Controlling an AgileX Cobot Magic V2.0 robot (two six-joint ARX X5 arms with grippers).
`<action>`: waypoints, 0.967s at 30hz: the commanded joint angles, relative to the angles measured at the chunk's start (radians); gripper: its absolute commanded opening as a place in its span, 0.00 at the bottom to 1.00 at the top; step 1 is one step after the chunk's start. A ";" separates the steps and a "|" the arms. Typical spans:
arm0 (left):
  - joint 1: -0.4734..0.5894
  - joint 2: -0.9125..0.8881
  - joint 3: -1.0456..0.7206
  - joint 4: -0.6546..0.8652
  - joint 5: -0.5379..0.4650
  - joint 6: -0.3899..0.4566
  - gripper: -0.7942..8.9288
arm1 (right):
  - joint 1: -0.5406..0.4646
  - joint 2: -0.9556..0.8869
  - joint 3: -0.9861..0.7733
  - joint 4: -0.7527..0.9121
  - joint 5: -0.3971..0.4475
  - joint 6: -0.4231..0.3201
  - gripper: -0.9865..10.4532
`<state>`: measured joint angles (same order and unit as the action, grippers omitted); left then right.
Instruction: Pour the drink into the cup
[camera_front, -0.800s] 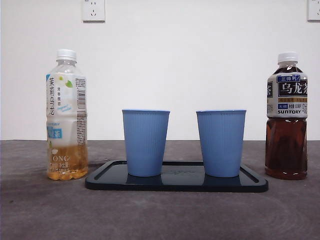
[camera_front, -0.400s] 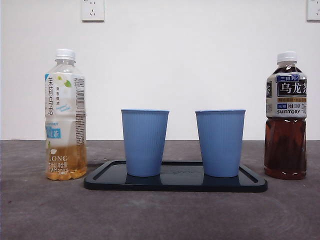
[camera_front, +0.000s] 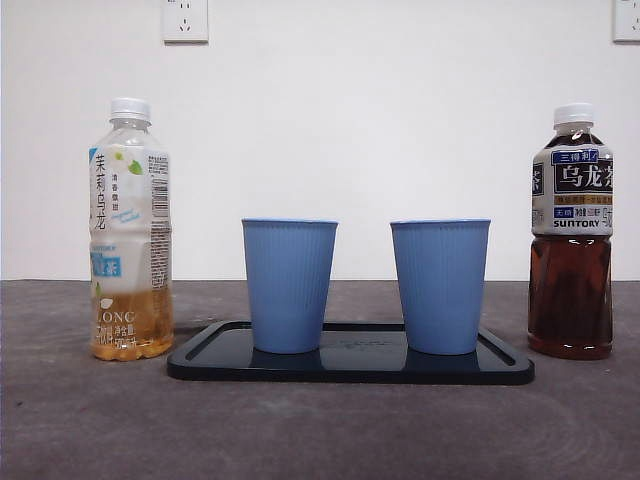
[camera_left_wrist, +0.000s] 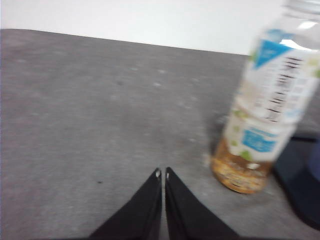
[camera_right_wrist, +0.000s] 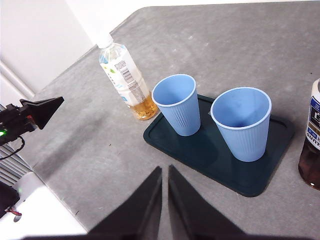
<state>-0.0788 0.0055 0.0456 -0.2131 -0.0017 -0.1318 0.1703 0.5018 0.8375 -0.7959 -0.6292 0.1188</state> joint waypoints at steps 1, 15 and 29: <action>0.003 -0.002 -0.023 0.027 -0.011 -0.013 0.09 | 0.004 0.005 0.013 0.010 -0.002 -0.011 0.10; 0.019 -0.002 -0.033 0.024 -0.011 0.018 0.09 | 0.004 0.005 0.013 0.010 -0.002 -0.011 0.10; 0.019 -0.001 -0.033 0.024 -0.011 0.018 0.09 | 0.004 0.005 0.013 0.010 -0.001 -0.011 0.10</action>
<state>-0.0612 0.0048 0.0322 -0.1829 -0.0116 -0.1215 0.1703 0.5018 0.8375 -0.7959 -0.6292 0.1188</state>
